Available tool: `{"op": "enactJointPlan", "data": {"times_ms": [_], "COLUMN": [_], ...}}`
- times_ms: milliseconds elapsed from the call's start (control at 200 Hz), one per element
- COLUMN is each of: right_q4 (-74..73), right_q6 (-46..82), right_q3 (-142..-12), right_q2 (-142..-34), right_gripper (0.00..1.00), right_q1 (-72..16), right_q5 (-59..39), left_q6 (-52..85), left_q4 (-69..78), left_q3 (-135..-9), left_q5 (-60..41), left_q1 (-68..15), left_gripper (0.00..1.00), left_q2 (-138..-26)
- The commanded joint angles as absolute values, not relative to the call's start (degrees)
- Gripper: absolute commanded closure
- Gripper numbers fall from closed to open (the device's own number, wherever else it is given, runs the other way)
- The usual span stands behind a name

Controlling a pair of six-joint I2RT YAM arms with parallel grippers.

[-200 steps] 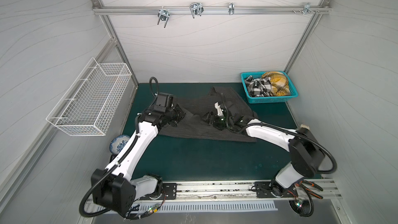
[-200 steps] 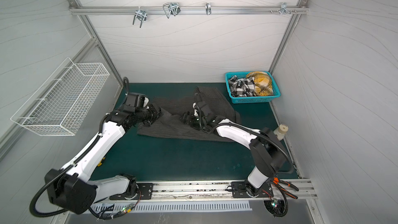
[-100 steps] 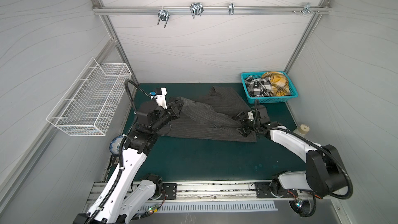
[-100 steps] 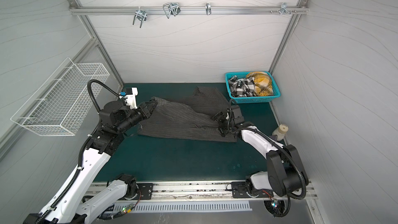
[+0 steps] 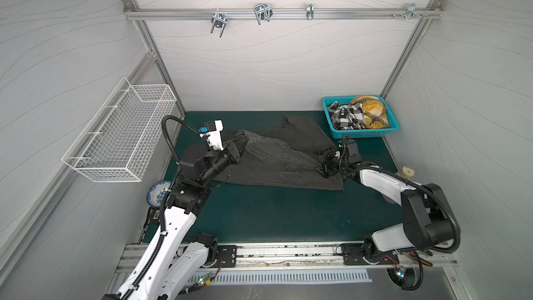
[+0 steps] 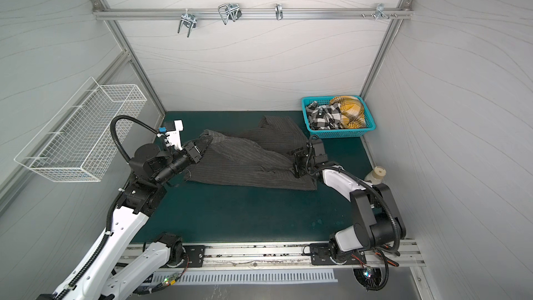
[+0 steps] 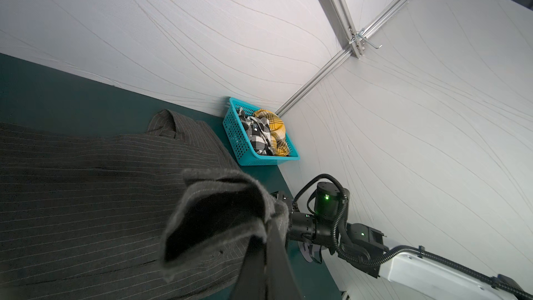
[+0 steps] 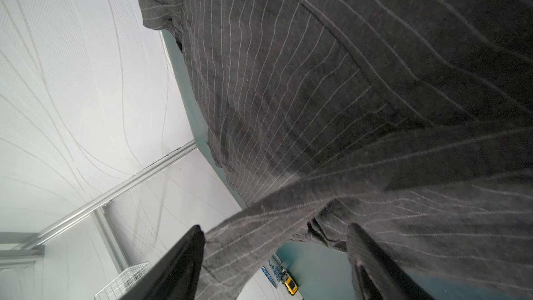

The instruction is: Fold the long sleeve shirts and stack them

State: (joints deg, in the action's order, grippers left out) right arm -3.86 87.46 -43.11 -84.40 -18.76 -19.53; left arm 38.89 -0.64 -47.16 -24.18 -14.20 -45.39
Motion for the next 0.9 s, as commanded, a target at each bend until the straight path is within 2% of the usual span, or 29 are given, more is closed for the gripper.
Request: {"op": "enactJointPlan", "data": {"times_ms": [0, 175, 245, 430, 530, 670, 800, 895], "right_q4": [-5.6, -2.8, -3.6, -1.9, -3.5, -6.0, -9.1, -11.5], "right_q6": [91.7, 89.6, 89.2, 86.2, 86.0, 85.7, 83.7, 82.9], "right_q3": [-44.2, -44.9, -44.0, -44.0, -43.2, -42.3, -41.8, -41.0], "right_q2": [-86.9, -88.0, -88.4, -89.6, -90.8, -91.4, -90.2, -88.4], "right_gripper": [0.29, 0.38, 0.45, 0.83, 1.00, 1.00, 1.00, 1.00], "right_q1": [-18.4, -17.2, -16.2, -14.0, -13.0, -12.2, -12.1, -11.9], "right_q5": [-18.1, -16.8, -17.1, -18.1, -19.5, -20.8, -20.5, -19.9], "left_q6": [38.9, 38.2, 38.1, 37.5, 36.7, 36.0, 36.2, 35.9], "left_q4": [4.6, 4.5, 4.5, 4.0, 1.7, 0.6, 0.0, -0.2], "left_q3": [-47.4, -46.8, -46.3, -43.5, -42.8, -43.4, -44.9, -49.3], "left_q5": [-26.1, -27.0, -27.0, -26.1, -22.9, -22.0, -14.9, -11.8], "left_q1": [-14.1, -14.1, -14.1, -14.0, -13.9, -12.1, -10.3, -7.4], "left_gripper": [1.00, 1.00, 1.00, 1.00, 1.00, 1.00, 1.00, 1.00], "left_q2": [-44.3, -44.1, -44.0, -43.4, -44.2, -47.5, -51.3, -58.7]}}
